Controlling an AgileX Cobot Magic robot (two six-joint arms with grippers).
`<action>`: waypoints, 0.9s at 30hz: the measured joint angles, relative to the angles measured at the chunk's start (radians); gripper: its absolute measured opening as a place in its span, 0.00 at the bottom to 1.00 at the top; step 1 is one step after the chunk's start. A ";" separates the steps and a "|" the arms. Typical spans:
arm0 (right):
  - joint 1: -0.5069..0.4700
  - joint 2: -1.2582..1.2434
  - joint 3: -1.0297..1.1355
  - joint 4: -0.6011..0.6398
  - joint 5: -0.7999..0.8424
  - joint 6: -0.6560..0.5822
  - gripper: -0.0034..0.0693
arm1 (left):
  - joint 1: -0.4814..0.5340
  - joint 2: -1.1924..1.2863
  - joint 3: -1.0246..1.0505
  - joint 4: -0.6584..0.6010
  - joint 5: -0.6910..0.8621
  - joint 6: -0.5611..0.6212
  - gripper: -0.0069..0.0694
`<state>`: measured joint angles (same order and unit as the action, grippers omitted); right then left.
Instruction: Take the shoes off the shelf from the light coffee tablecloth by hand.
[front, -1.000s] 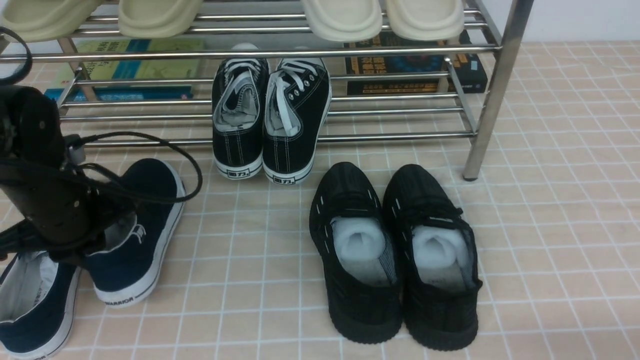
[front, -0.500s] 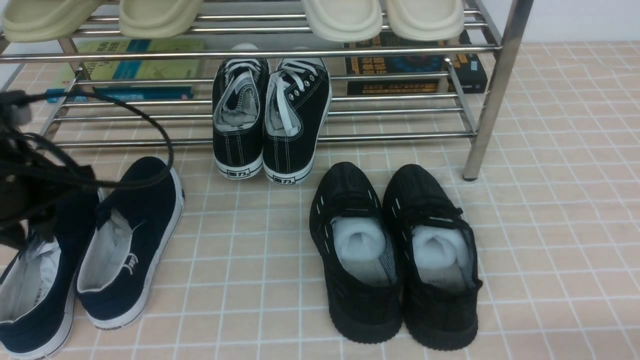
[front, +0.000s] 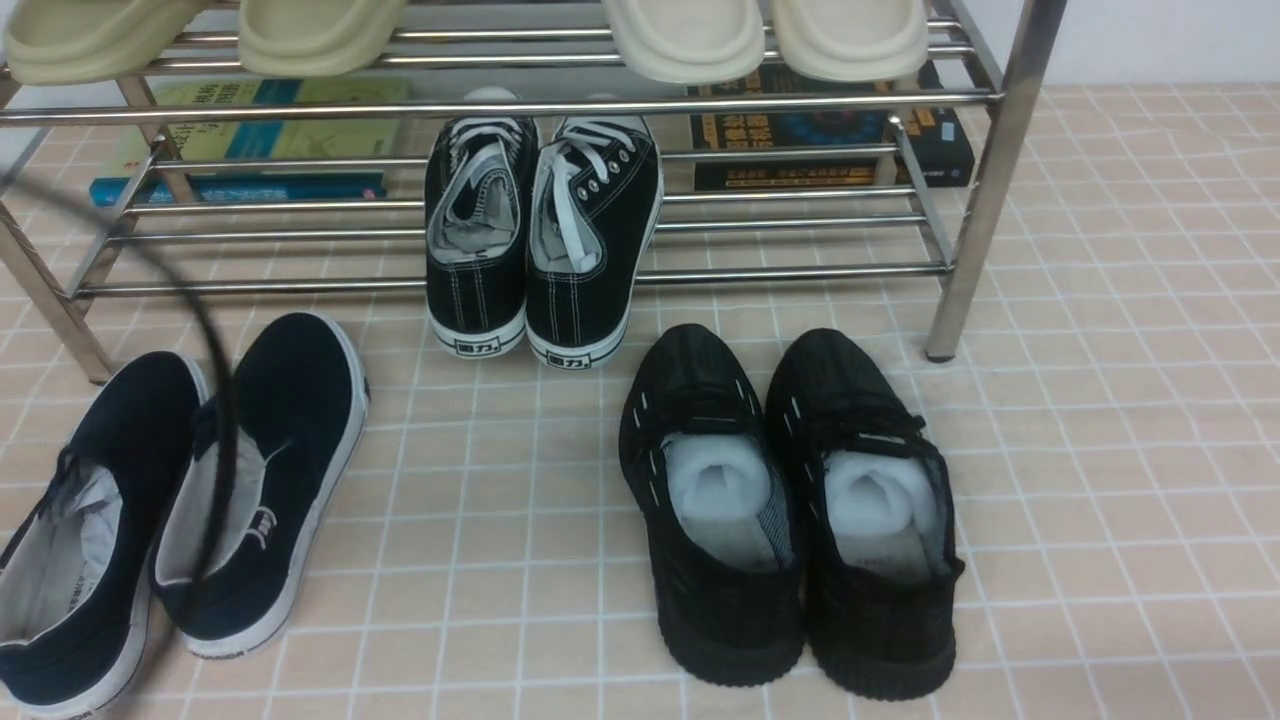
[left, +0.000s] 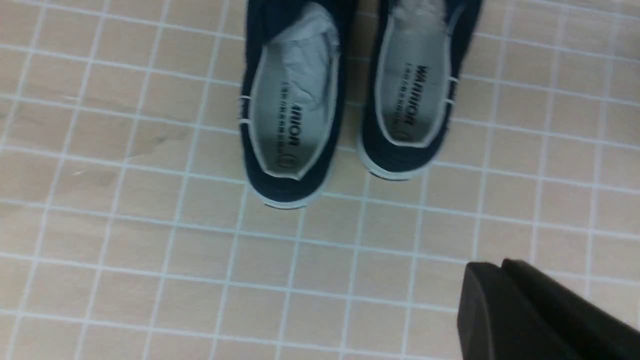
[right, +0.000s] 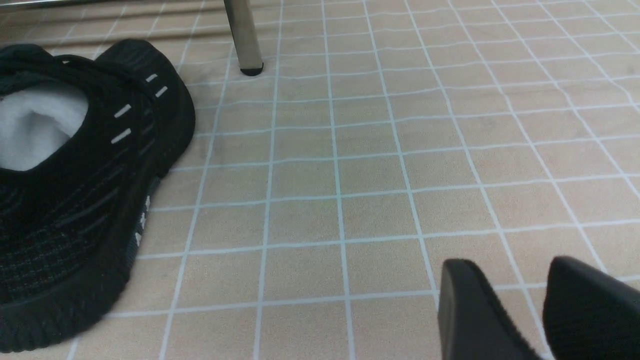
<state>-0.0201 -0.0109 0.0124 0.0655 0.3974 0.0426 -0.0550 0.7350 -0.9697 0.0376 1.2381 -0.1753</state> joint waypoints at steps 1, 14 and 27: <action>0.000 0.000 0.000 0.000 0.000 0.000 0.38 | 0.000 -0.095 0.046 -0.055 -0.005 0.043 0.10; 0.000 0.000 0.000 0.000 0.000 0.000 0.38 | 0.000 -0.528 0.451 -0.287 -0.448 0.134 0.09; 0.000 0.000 0.000 0.000 0.000 0.000 0.38 | 0.000 -0.536 0.478 -0.144 -0.449 0.135 0.11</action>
<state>-0.0201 -0.0109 0.0124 0.0655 0.3974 0.0426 -0.0550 0.1987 -0.4913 -0.1061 0.7893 -0.0401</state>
